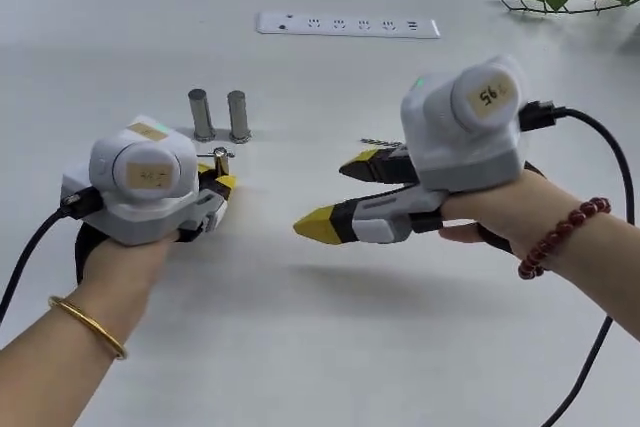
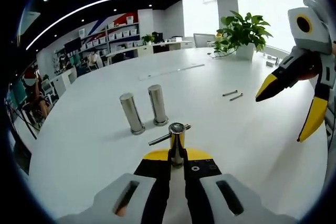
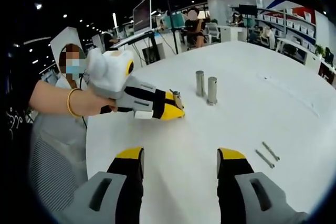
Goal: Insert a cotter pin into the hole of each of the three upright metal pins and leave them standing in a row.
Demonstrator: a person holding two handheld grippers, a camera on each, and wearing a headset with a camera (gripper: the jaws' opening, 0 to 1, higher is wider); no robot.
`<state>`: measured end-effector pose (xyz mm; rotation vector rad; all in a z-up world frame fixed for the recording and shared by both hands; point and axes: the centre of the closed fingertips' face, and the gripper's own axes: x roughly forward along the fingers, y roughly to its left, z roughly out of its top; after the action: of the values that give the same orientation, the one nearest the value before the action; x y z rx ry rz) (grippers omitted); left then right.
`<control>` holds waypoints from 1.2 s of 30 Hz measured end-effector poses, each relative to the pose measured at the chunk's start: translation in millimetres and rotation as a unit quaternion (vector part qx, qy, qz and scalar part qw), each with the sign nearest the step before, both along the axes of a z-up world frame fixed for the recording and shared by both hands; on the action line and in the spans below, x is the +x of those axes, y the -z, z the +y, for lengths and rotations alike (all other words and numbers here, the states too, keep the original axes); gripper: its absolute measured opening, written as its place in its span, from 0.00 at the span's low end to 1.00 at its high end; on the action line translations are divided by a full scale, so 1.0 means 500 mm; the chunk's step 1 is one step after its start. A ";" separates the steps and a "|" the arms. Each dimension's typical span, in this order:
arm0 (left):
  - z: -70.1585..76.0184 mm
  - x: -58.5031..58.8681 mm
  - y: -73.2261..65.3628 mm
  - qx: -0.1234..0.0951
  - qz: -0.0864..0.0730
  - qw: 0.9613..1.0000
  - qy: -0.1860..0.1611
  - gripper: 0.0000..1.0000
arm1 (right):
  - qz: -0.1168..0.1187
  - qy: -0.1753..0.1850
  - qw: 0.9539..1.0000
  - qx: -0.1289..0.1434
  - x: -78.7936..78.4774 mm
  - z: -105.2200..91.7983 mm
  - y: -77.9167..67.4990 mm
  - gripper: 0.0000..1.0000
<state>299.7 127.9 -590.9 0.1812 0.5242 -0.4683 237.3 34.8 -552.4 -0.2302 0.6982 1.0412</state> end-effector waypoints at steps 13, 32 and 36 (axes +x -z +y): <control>0.000 0.002 0.001 -0.006 0.002 1.000 -0.005 0.06 | 0.007 0.010 1.000 0.005 -0.007 -0.003 0.005 0.51; 0.006 0.001 0.006 -0.002 0.004 1.000 -0.003 0.09 | 0.012 0.016 1.000 0.007 -0.009 -0.007 0.008 0.50; 0.006 0.000 0.008 -0.008 0.007 1.000 -0.005 0.08 | 0.014 0.019 1.000 0.009 -0.009 -0.008 0.007 0.50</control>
<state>299.8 130.9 -594.7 0.1604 0.5355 -0.4641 233.0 30.8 -556.0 -0.1871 0.7153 1.0160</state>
